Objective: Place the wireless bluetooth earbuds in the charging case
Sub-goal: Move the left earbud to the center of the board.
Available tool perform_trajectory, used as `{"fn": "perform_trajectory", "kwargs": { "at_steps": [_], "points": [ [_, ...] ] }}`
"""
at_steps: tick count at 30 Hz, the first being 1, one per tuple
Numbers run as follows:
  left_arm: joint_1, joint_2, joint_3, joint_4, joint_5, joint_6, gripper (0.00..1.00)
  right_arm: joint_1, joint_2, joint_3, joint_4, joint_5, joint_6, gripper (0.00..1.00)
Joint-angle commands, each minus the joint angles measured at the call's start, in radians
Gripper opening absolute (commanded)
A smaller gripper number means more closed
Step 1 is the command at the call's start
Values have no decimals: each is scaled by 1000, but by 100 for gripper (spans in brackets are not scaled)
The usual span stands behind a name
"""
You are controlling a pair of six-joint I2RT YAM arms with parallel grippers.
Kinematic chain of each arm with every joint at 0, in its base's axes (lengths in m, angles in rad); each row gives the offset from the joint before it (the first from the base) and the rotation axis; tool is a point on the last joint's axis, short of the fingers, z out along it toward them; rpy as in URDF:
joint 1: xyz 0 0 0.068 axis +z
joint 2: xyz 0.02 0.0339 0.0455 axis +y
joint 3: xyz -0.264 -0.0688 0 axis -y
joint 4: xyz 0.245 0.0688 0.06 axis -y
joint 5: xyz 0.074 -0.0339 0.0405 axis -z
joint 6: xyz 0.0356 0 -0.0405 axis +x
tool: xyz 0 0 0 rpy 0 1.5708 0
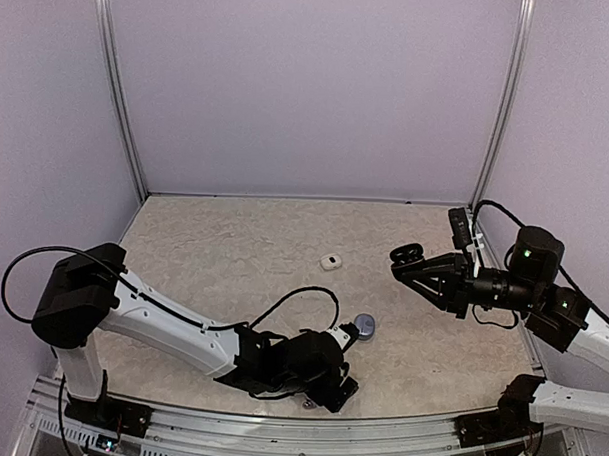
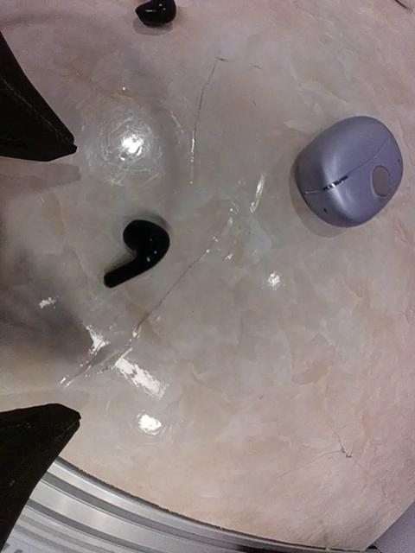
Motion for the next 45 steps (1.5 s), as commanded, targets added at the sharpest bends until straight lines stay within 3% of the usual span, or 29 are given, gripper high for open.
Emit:
{"fn": "perform_trajectory", "kwargs": {
  "at_steps": [1, 9, 17, 26, 36, 39, 45],
  "points": [
    [23, -55, -48, 16, -40, -27, 99, -13, -18, 18, -23, -7, -14, 0],
    [30, 54, 90, -56, -139, 13, 99, -12, -26, 6, -21, -7, -8, 0],
    [59, 127, 168, -187, -189, 29, 91, -14, -8, 10, -17, -14, -20, 0],
    [151, 64, 101, -237, -151, 119, 64, -17, -17, -4, -16, -11, -22, 0],
    [236, -26, 137, -331, 125, 413, 59, -20, -5, 0, -19, -25, -32, 0],
    [289, -29, 183, -394, 201, 406, 57, -22, -4, 1, -20, -26, -31, 0],
    [294, 15, 307, -522, 244, 390, 54, -24, 4, 6, -23, -28, -36, 0]
  ]
}}
